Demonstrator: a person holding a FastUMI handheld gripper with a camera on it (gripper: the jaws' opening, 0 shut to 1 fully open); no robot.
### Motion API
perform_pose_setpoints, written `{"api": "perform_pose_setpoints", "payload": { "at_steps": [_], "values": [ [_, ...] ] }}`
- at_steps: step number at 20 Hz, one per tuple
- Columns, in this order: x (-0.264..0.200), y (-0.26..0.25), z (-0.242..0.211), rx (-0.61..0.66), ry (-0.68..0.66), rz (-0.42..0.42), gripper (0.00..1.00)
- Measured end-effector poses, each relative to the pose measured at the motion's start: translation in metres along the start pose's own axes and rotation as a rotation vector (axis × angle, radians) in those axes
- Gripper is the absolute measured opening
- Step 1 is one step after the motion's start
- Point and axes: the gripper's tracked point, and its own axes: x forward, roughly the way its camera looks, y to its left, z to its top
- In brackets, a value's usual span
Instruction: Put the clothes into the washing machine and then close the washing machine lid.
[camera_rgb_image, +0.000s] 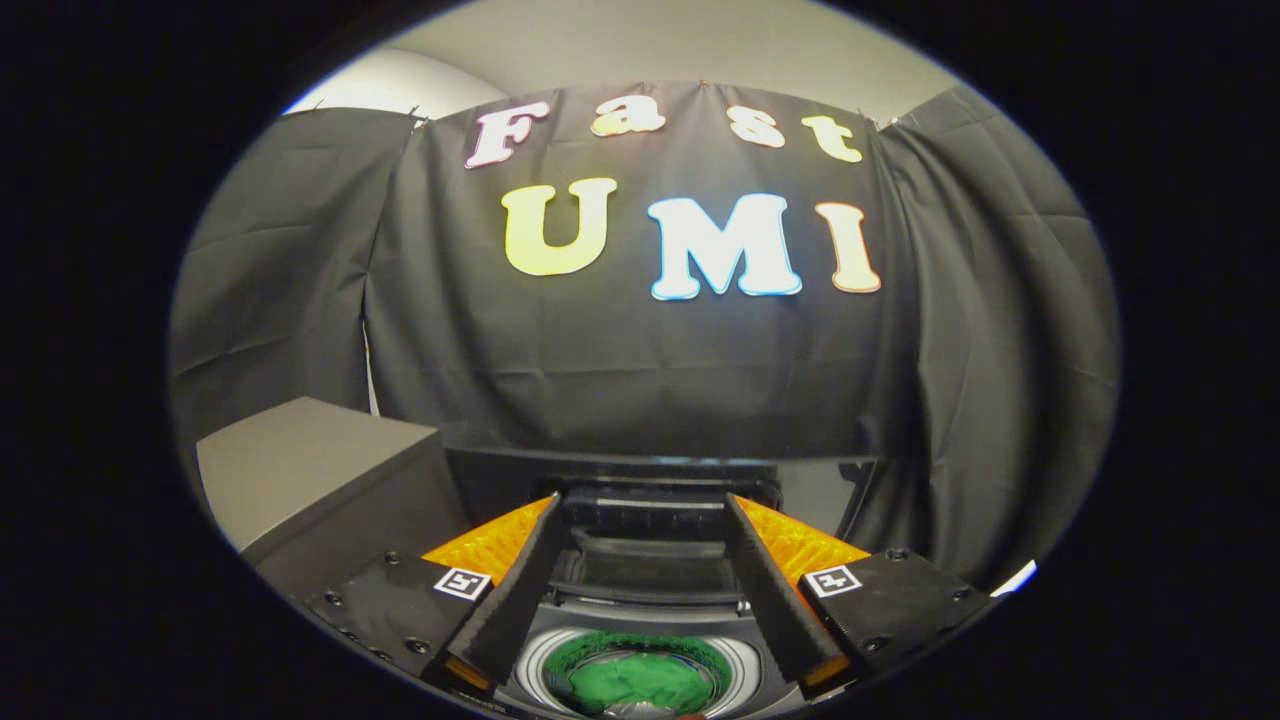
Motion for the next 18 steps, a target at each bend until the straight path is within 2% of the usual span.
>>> {"api": "perform_pose_setpoints", "payload": {
  "at_steps": [7, 14, 18],
  "values": [
    [0.055, -0.008, 0.025, 0.028, -0.038, -0.047, 0.98],
    [0.097, -0.018, 0.008, 0.101, 0.039, -0.064, 0.98],
    [0.098, -0.017, 0.005, 0.045, 0.037, -0.067, 0.98]
  ]
}}
